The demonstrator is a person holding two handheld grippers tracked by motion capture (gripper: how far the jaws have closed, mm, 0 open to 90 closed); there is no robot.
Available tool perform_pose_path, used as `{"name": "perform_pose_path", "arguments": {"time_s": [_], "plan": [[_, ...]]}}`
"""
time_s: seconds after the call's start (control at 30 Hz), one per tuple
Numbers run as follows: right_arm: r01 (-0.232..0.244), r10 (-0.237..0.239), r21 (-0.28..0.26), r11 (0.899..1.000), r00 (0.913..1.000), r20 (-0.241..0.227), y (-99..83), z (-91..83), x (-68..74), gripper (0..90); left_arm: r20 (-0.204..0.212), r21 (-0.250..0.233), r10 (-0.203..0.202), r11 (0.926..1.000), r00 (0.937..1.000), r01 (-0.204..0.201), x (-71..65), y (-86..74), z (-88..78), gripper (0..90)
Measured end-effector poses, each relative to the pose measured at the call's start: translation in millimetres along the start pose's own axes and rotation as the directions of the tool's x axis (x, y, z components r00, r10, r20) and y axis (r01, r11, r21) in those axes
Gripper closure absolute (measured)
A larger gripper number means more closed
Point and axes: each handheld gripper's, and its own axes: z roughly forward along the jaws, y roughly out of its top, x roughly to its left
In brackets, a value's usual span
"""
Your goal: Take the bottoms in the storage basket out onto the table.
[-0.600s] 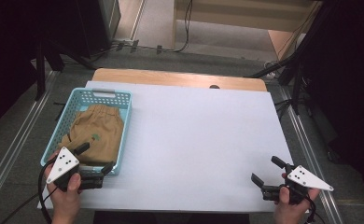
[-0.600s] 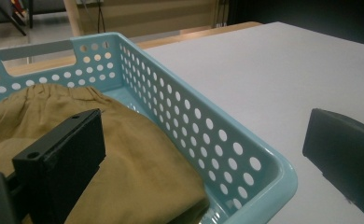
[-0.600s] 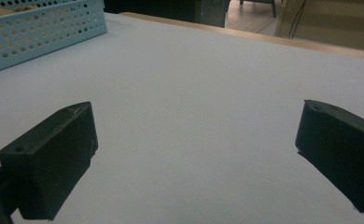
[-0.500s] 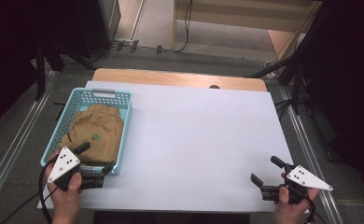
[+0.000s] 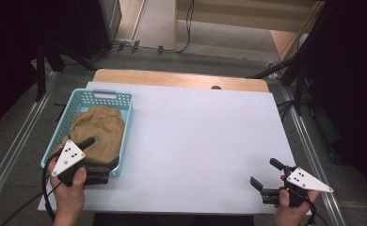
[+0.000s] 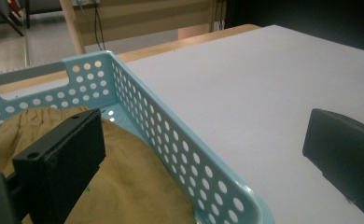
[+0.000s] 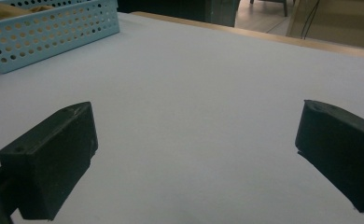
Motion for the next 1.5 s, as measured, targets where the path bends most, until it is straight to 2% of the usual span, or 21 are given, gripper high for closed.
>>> {"name": "perform_pose_path", "arguments": {"time_s": [0.23,0.5,0.7,1.0,1.23,1.4,1.5], "plan": [[0.004,-0.004,0.002,1.0,1.0,-0.001,0.6,0.5,0.9,0.0,-0.004,0.023,0.0,0.9997,1.0,0.0,10.8,20.1,-0.7,0.0],[0.004,-0.004,-0.001,1.0,1.0,0.0,0.8,-0.3,0.6,0.0,-0.018,0.04,-0.006,0.9992,0.9998,0.006,20.8,33.7,3.9,0.0],[-0.001,0.001,0.0,1.0,1.0,0.0,1.1,-1.0,0.8,0.0,-0.03,0.074,-0.018,0.9971,0.9994,0.02,36.2,48.6,10.6,0.0],[-0.001,0.001,-0.001,1.0,1.0,0.0,1.0,-1.1,-0.2,0.0,-0.064,0.132,-0.032,0.9904,0.9974,0.04,60.8,59.4,22.6,0.0],[-0.004,0.004,0.0,1.0,1.0,0.001,0.5,-0.6,-1.4,0.0,-0.079,0.234,-0.051,0.9699,0.9956,0.068,79.5,57.7,42.0,0.0],[-0.012,0.012,0.0,1.0,0.9999,0.009,0.4,-1.8,-2.1,0.0,-0.091,0.305,-0.064,0.9483,0.9938,0.089,87.5,52.1,57.6,0.0],[-0.013,0.013,0.0,1.0,0.9999,0.011,0.5,-2.0,-1.6,0.0,-0.1,0.349,-0.074,0.9314,0.9923,0.104,91.4,49.3,64.4,0.0]]}}
